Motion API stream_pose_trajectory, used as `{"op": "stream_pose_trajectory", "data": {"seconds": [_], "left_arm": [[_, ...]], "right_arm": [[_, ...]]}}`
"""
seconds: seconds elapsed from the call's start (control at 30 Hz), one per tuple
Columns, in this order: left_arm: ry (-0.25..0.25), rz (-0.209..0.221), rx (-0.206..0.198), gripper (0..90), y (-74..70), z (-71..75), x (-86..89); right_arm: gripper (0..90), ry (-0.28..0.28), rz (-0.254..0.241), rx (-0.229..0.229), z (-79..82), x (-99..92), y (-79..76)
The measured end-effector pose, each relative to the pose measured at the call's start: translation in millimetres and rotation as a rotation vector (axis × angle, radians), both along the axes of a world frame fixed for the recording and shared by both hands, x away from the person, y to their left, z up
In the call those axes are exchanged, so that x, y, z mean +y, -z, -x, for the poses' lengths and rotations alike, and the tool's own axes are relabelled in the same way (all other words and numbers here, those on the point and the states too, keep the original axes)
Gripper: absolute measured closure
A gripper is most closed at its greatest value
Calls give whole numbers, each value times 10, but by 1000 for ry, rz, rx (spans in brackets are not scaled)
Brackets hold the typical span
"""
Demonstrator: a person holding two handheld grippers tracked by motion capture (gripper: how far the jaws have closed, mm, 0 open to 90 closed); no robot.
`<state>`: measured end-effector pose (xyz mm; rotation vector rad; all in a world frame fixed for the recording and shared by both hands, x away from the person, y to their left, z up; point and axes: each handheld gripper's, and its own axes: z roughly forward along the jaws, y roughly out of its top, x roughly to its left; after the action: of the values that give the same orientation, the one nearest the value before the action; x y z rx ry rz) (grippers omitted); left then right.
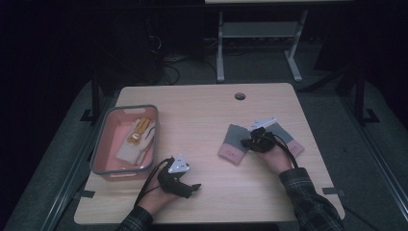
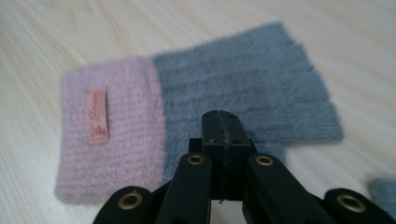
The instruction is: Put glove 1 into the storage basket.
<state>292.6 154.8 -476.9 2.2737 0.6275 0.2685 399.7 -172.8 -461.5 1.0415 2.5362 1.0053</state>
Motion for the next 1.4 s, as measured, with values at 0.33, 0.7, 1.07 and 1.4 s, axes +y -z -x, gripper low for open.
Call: {"op": "stream_pose_trajectory", "data": {"seconds": [0.33, 0.7, 1.07, 1.4], "left_arm": [[-2, 4, 1, 127, 2, 1, -3], [-6, 7, 2, 127, 3, 2, -5], [-3, 5, 0, 126, 2, -1, -3], [-4, 6, 1, 126, 2, 0, -4]], "right_arm": [[900, -76, 17, 3, 175, 164, 12], [900, -180, 21, 10, 415, 478, -2], [899, -213, 6, -1, 498, 577, -73], [899, -88, -34, -22, 409, 52, -207]]}}
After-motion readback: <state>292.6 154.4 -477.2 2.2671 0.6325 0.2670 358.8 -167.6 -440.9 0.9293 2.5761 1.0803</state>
